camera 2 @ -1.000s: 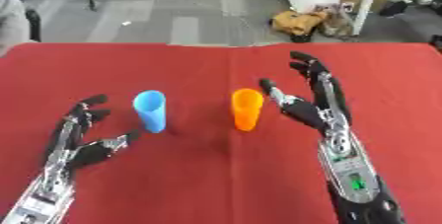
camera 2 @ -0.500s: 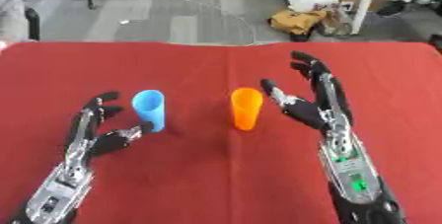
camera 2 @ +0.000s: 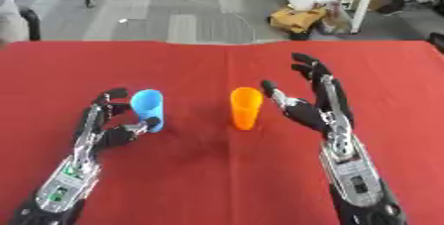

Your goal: Pour the contents of one cup into another cup.

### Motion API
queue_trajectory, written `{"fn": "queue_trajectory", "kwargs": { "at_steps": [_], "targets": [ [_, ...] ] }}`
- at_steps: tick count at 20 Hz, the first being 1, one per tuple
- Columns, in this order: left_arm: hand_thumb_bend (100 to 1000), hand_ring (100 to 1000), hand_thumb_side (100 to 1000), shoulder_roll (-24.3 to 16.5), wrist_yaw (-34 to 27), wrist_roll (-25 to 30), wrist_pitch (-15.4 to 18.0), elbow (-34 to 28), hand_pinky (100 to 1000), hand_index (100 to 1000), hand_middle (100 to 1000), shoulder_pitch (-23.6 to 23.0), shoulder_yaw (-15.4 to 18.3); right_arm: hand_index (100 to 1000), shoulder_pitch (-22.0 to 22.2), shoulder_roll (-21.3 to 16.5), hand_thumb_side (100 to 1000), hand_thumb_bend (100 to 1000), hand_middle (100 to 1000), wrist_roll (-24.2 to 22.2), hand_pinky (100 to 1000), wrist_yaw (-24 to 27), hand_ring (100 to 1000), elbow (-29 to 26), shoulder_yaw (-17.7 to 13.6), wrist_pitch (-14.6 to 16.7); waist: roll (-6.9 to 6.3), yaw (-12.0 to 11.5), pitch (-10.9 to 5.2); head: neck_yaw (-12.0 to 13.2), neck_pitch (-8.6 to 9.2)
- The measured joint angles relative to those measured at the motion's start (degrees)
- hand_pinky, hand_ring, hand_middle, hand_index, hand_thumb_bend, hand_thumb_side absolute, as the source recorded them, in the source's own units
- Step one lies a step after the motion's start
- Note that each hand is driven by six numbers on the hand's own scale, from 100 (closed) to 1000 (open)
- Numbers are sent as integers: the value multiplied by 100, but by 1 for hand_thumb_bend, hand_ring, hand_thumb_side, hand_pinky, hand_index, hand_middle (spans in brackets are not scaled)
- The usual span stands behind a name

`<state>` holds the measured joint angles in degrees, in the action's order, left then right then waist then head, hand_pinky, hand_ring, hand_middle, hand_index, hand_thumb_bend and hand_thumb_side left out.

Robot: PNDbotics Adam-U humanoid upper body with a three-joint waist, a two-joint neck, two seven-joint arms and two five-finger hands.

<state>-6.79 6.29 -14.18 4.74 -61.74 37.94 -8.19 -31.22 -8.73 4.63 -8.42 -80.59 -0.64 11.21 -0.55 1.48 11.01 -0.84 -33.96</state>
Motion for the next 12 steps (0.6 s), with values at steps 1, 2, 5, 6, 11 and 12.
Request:
{"fn": "queue_trajectory", "kwargs": {
  "at_steps": [1, 2, 5, 6, 11, 12],
  "targets": [
    [905, 669, 189, 0, -21, 8, 2, 52, 799, 792, 727, 58, 0, 841, 0, 0, 311, 571, 827, -4, 949, 0, 846, 0, 0, 1, 2, 11, 9, 1, 0],
    [906, 668, 186, 0, -39, 18, 10, 103, 798, 791, 726, 118, 0, 841, 0, 0, 311, 571, 827, -7, 949, 0, 846, 0, 0, 3, 3, 15, 15, 4, 1],
    [907, 666, 186, 0, -73, 43, 47, 262, 796, 790, 725, 226, -2, 840, 0, 1, 311, 571, 826, -20, 949, 0, 845, 0, 1, 1, 14, 30, 32, 16, 3],
    [908, 666, 185, -1, -75, 52, 63, 307, 796, 790, 725, 252, -2, 840, 0, 1, 311, 571, 826, -24, 949, 0, 845, 0, 1, 1, 19, 35, 33, 17, 5],
    [907, 665, 181, -29, -77, 92, 143, 490, 795, 788, 724, 394, -6, 839, 0, 5, 311, 571, 826, -34, 949, 0, 845, 0, 2, 7, 22, 56, 52, 18, 9],
    [907, 665, 181, -30, -76, 95, 157, 518, 795, 788, 724, 415, -7, 839, 0, 10, 311, 571, 826, -36, 949, 0, 845, 0, 3, 8, 23, 58, 56, 18, 9]
  ]
}}
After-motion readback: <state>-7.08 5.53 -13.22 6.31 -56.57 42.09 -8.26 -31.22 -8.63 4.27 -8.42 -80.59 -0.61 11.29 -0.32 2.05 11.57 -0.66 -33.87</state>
